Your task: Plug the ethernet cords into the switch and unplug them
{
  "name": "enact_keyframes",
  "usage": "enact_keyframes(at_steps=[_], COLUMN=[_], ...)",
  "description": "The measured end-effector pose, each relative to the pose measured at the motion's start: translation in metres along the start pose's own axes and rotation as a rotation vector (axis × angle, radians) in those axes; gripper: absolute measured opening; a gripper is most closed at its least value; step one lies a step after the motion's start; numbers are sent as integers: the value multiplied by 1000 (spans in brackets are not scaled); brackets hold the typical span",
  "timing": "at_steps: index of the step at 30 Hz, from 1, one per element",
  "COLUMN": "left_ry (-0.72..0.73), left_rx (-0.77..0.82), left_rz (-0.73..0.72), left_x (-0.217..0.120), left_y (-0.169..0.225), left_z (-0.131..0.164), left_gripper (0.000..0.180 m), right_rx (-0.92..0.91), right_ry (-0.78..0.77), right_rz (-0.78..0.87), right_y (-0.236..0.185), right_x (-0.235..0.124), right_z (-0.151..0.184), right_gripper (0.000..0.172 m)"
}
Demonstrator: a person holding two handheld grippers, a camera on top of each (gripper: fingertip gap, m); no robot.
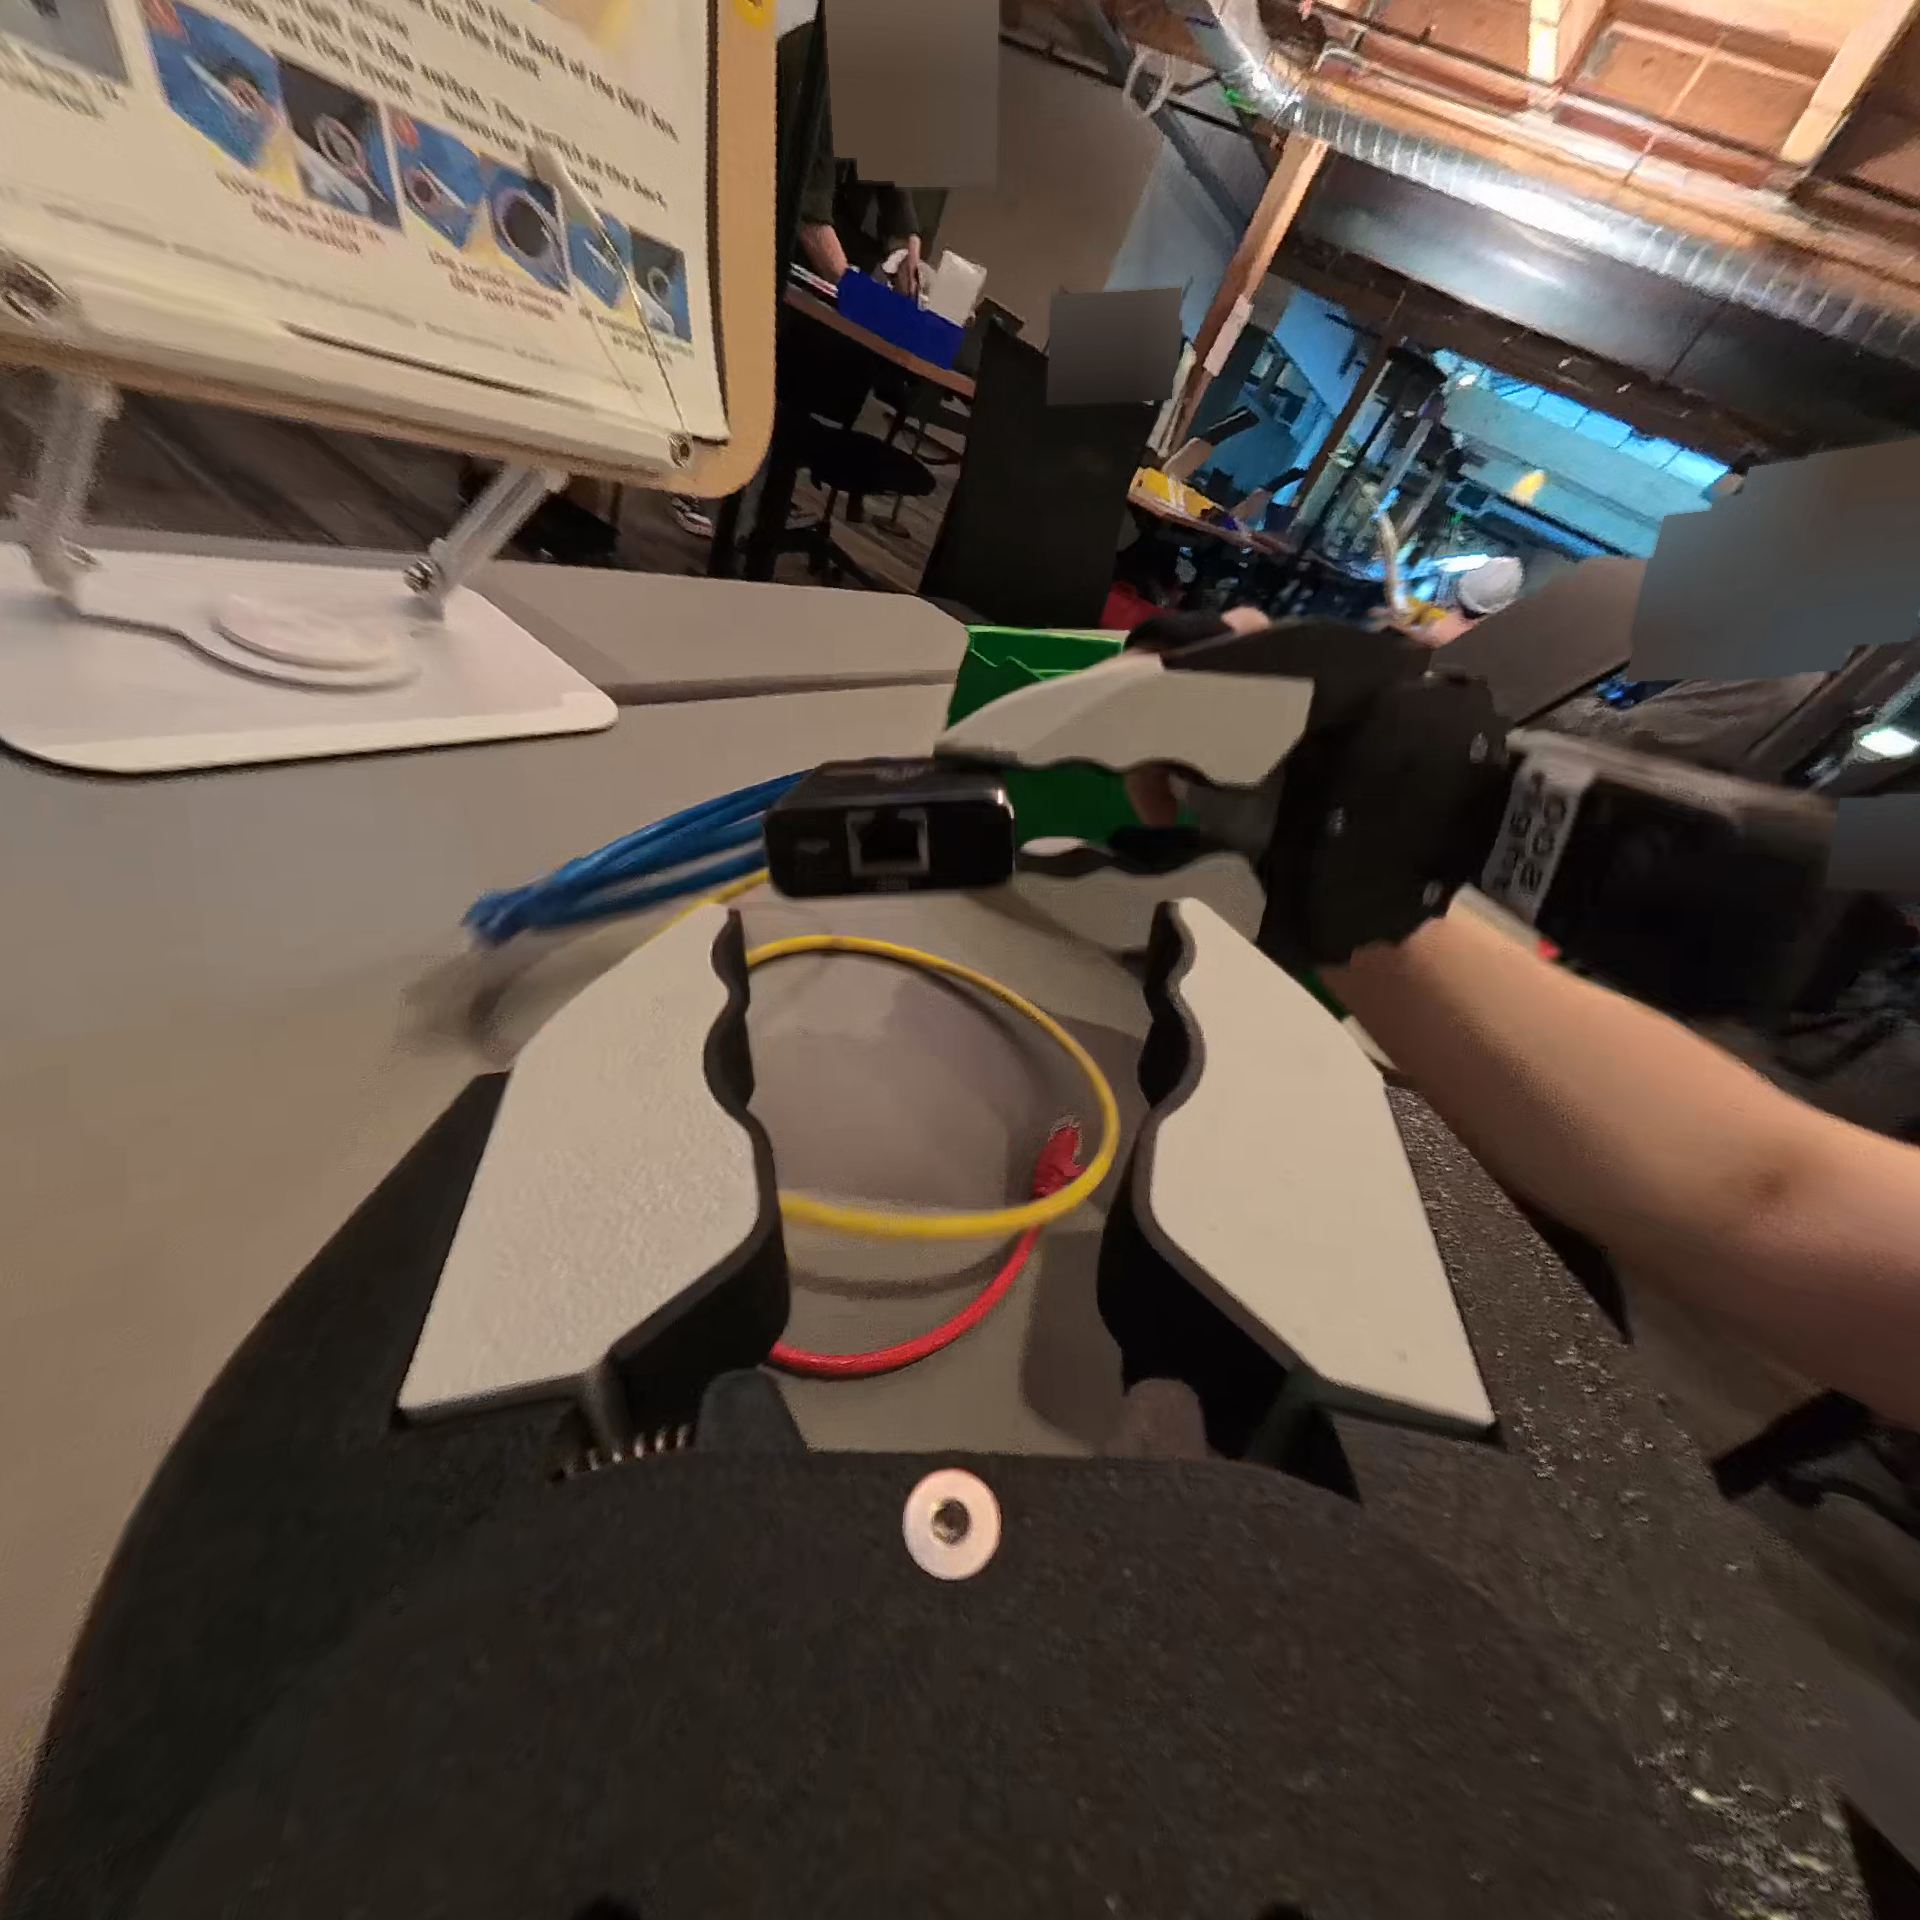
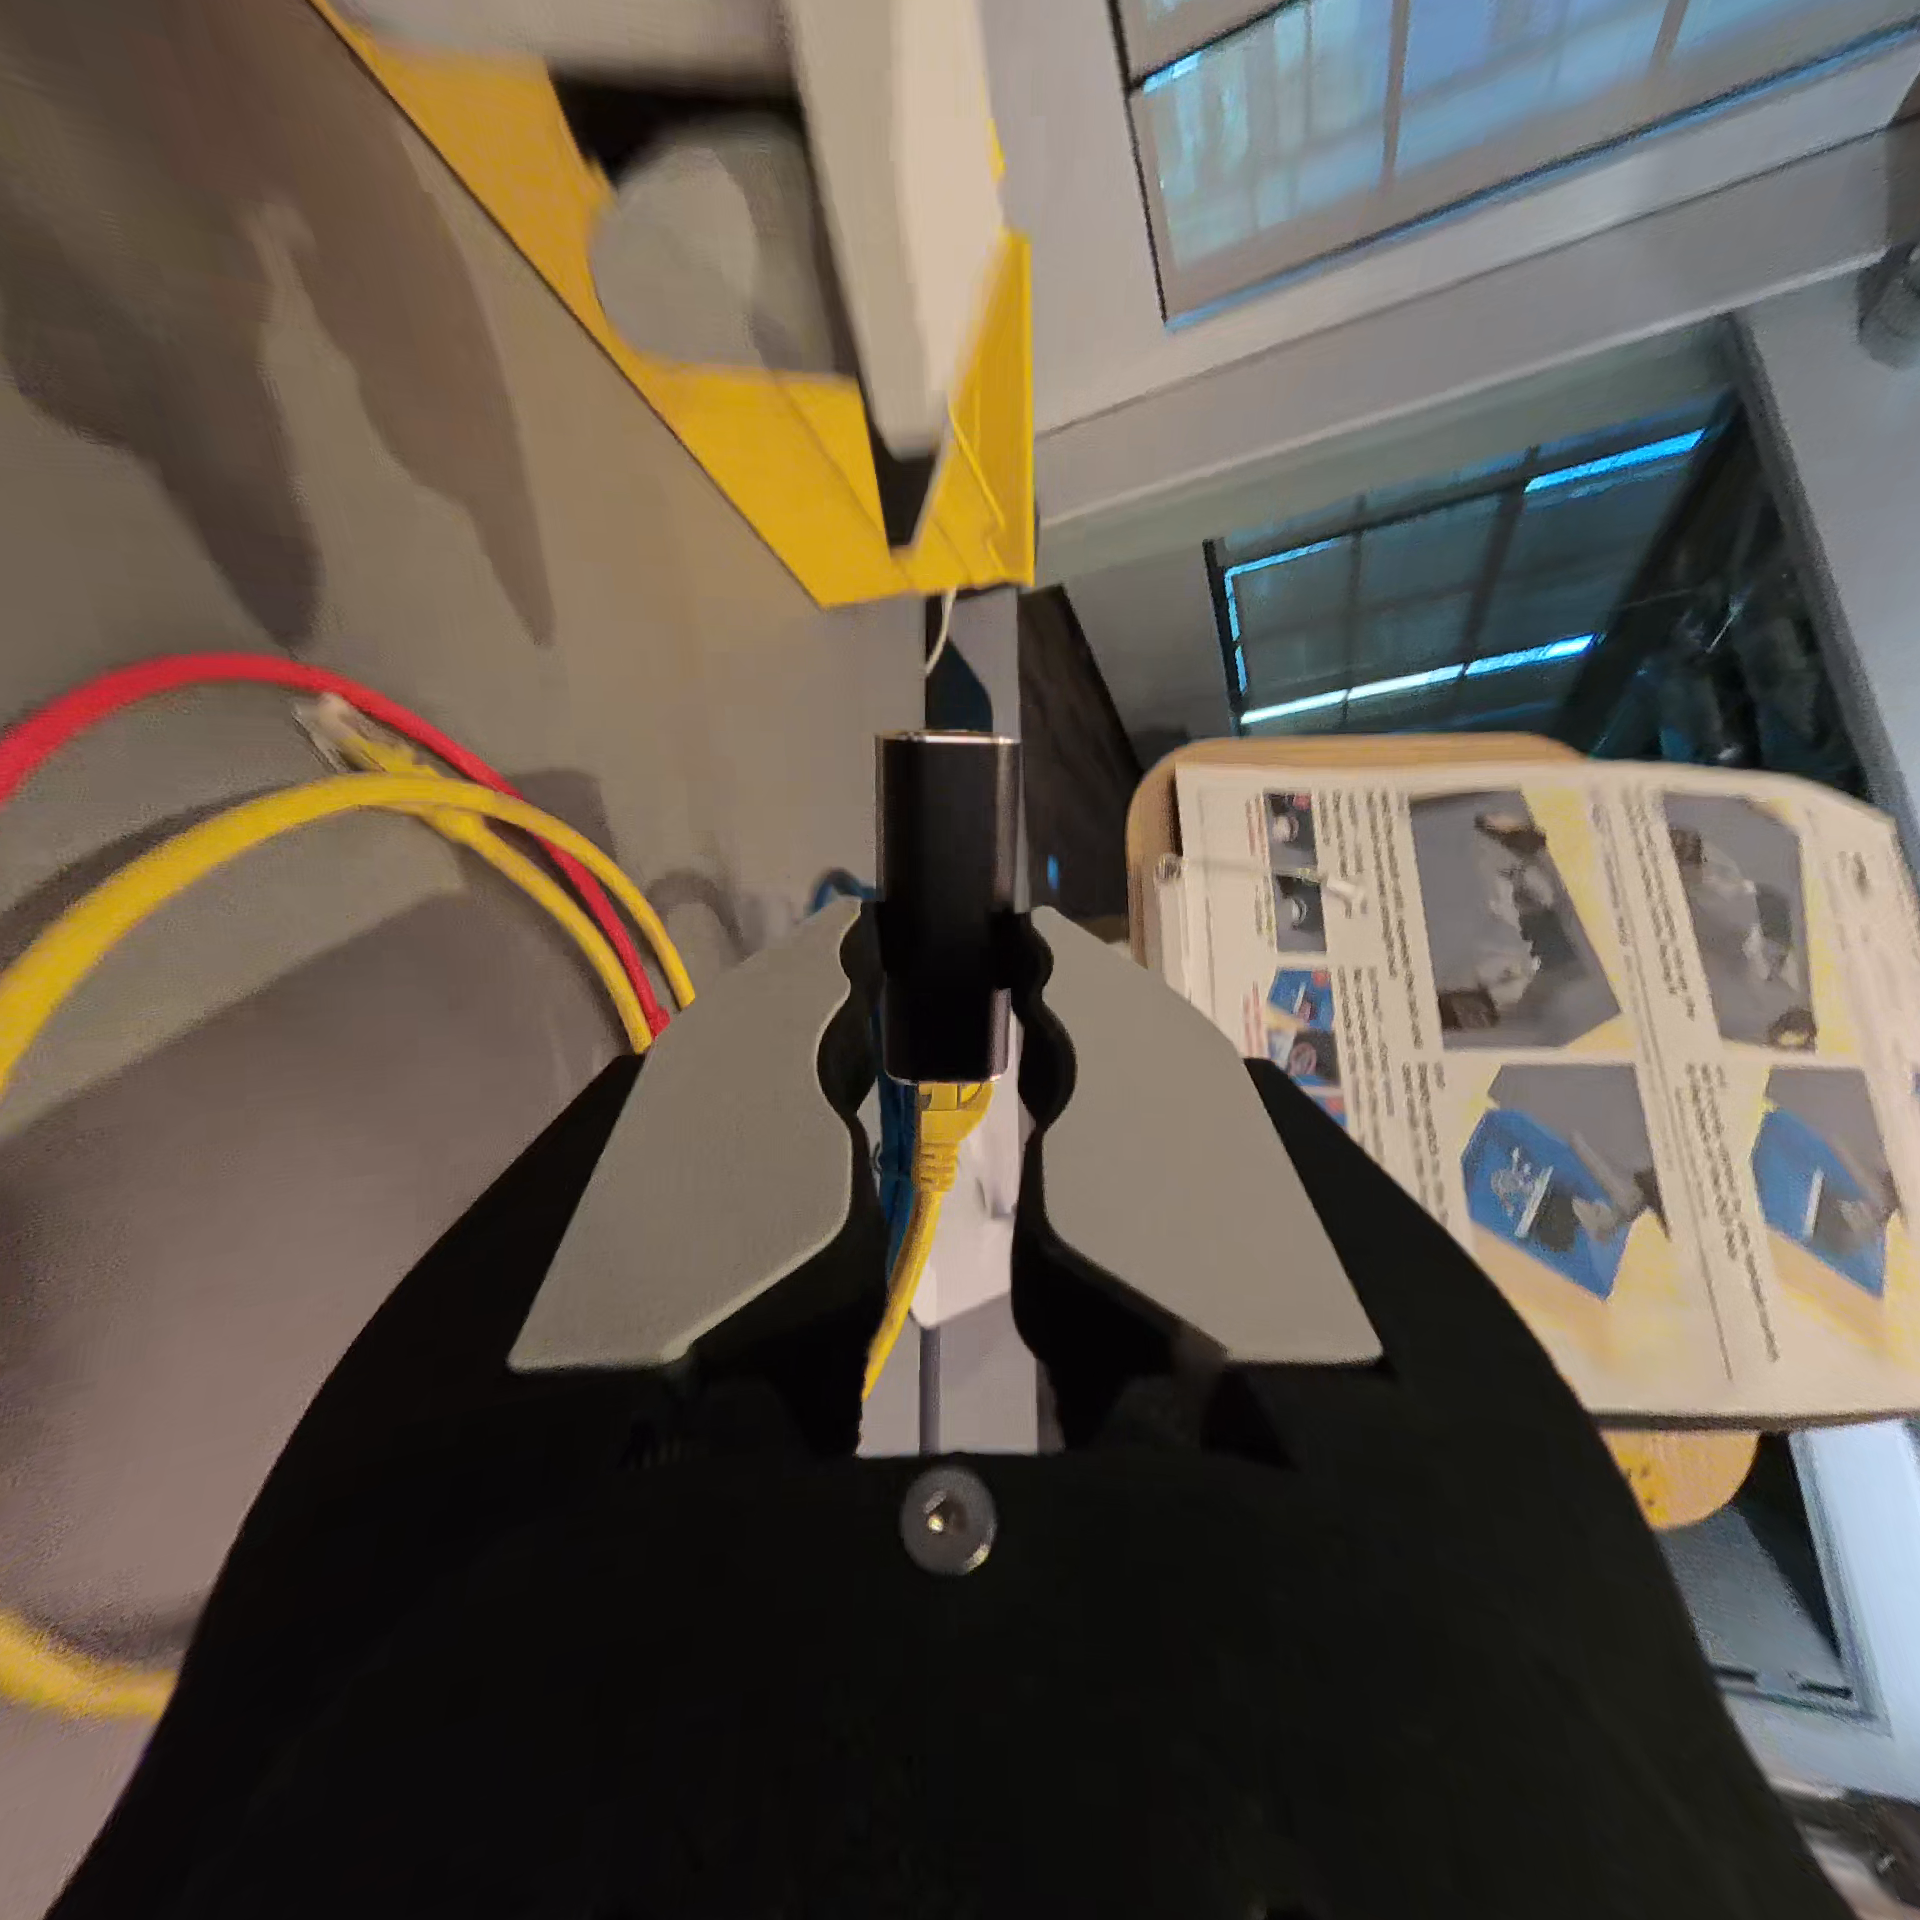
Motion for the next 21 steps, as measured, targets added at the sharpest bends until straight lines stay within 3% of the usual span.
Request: enact_keyframes(at_steps=[6,10,12,17,21], left_ry=[-60,-272,-400,-606,-707], left_rx=[44,118,216,433,584], left_rz=[-18,34,80,201,186], left_x=[-3,10,14,24,37], left_y=[-4,3,13,40,31], left_z=[3,34,53,96,123], left_gripper=[65,57,44,48,51], right_rx=[136,118,137,206,372], right_ry=[-45,-116,-132,-182,-127], right_rz=[4,-42,-89,-136,-82], right_y=[40,37,25,4,12], right_x=[-22,-16,-9,1,-8], right_z=[22,47,59,62,59], right_gripper=[24,24,24,25,25])
Point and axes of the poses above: each gripper's, where its closed fingertips meet, x out along the fingers, z out of its underside, y = z × x across the jaws, the point moved 3 cm from there along -x, back along the fingers
